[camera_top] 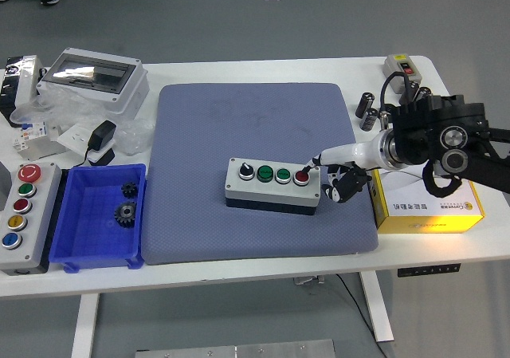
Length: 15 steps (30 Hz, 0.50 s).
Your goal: Pick up the button,place it on the desk,press the button,press the button
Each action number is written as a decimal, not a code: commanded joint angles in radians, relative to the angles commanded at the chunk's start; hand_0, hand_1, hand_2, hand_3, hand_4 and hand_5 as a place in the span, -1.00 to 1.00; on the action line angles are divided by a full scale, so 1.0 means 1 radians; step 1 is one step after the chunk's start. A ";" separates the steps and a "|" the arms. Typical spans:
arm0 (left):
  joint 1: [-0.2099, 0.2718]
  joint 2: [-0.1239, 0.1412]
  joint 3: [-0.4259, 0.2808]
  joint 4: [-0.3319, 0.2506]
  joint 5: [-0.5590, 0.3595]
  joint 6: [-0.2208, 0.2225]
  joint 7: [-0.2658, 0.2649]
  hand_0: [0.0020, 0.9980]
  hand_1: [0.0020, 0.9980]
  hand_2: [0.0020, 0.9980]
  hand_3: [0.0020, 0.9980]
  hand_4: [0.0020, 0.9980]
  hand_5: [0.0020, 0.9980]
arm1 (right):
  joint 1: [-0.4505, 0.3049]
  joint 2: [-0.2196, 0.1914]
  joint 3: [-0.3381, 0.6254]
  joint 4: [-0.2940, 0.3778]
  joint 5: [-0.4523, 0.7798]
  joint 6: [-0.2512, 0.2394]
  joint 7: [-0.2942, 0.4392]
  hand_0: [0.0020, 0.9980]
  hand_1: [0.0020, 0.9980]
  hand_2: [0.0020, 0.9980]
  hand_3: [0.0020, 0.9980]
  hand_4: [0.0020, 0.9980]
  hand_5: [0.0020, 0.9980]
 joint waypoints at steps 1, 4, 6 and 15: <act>0.000 0.000 0.000 0.000 -0.001 0.000 0.000 0.38 0.28 0.22 0.30 0.39 -0.16 | 0.000 0.002 -0.004 -0.001 0.001 0.000 0.000 -0.96 -0.75 -0.47 0.90 -0.67 -0.82; 0.000 -0.001 0.001 0.000 -0.001 0.001 0.000 0.38 0.28 0.22 0.30 0.39 -0.17 | -0.002 0.008 -0.014 -0.004 0.003 0.000 0.000 -0.97 -0.76 -0.47 0.90 -0.68 -0.82; -0.001 -0.001 0.001 0.000 -0.002 0.001 -0.001 0.38 0.28 0.22 0.30 0.39 -0.17 | -0.004 0.013 -0.019 -0.008 0.003 -0.003 0.001 -0.97 -0.76 -0.47 0.90 -0.68 -0.82; 0.001 -0.002 0.005 0.001 -0.007 0.002 -0.003 0.38 0.28 0.22 0.30 0.38 -0.18 | -0.002 -0.018 0.031 0.004 0.019 -0.003 0.018 -0.97 -0.76 -0.48 0.88 -0.68 -0.82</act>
